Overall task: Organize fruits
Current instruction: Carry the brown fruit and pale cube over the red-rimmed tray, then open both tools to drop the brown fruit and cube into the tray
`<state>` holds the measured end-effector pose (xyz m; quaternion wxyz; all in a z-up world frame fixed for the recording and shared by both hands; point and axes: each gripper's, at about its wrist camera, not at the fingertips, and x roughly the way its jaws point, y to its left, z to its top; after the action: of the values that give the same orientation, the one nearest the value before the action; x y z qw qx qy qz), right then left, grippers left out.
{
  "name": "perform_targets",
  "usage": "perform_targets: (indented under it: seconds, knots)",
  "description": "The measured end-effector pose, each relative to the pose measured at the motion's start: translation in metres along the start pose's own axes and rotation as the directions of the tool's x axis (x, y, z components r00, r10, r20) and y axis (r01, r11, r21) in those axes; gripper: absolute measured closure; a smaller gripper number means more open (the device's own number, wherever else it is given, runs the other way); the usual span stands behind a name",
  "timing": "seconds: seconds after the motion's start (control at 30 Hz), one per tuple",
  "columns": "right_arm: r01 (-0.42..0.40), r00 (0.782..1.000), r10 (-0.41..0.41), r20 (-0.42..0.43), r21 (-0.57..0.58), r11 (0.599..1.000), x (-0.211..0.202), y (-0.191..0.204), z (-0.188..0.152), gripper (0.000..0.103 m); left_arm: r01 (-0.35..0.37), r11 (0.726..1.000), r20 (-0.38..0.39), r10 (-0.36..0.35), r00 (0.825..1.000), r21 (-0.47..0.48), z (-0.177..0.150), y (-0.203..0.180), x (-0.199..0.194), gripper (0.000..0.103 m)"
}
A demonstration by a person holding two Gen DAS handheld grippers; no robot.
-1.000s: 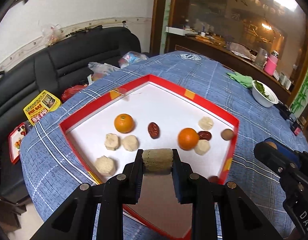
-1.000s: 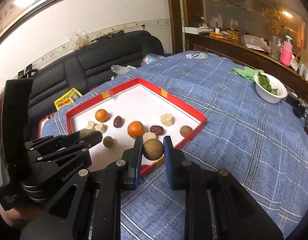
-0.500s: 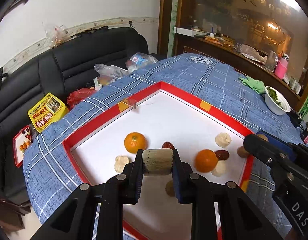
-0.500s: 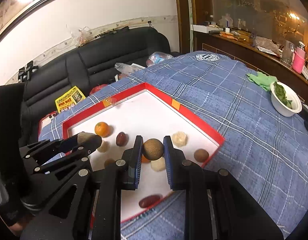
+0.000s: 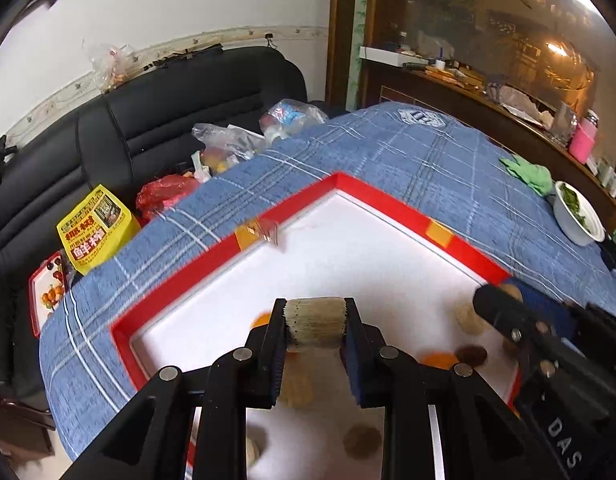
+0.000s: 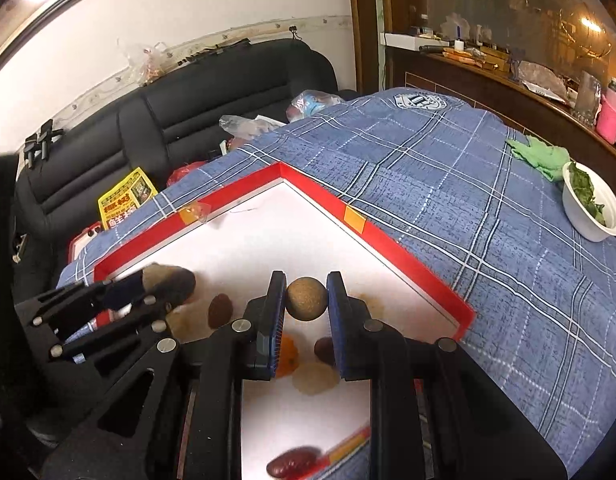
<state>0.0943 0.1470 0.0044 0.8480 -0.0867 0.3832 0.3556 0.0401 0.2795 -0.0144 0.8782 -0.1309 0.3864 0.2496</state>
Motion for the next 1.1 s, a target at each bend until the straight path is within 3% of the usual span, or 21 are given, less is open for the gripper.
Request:
perform_targets:
  seconds: [0.5,1.1]
  knots:
    - [0.010,0.999,-0.009,-0.052,0.031,0.999,0.042,-0.006,0.010,0.083,-0.028,0.999,-0.059,0.027,0.998,-0.017,0.015,0.004,0.043,0.078]
    - [0.021,0.998,-0.019,-0.067,0.031,0.999,0.061,0.001,0.019,0.083,-0.048,0.998,-0.089,0.043,0.995,-0.045,0.022,0.014,0.055,0.078]
